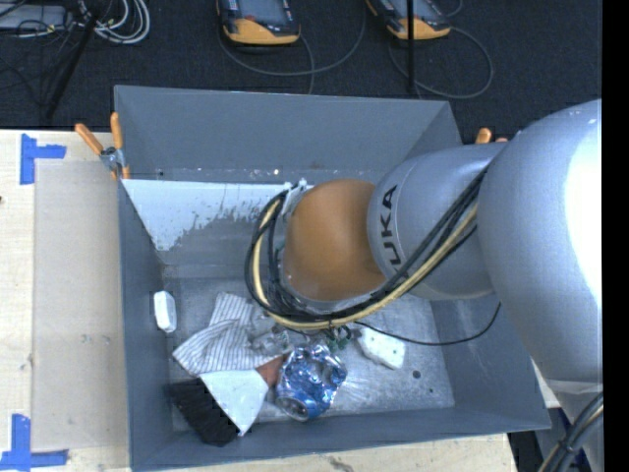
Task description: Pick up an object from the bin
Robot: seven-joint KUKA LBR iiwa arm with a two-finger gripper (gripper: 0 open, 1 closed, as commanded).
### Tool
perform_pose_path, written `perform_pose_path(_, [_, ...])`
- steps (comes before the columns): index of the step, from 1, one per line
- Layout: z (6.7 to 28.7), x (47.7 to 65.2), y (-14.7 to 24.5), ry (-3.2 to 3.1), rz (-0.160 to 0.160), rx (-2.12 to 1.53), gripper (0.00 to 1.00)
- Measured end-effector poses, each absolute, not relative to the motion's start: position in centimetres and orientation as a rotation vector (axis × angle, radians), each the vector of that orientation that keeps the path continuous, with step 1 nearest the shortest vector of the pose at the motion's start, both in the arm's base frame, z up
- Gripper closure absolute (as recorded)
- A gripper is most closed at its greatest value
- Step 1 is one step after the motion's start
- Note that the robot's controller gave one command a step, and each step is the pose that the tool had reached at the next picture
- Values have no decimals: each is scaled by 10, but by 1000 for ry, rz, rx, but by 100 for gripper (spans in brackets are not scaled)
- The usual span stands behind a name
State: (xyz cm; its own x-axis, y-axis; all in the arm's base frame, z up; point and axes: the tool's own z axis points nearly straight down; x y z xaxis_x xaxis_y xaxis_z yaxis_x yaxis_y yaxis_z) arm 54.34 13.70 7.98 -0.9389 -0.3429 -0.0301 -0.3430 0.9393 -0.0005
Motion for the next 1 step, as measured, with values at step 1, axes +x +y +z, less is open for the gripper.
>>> perform_pose_path(1, [81,549,138,3083,5,-546,100])
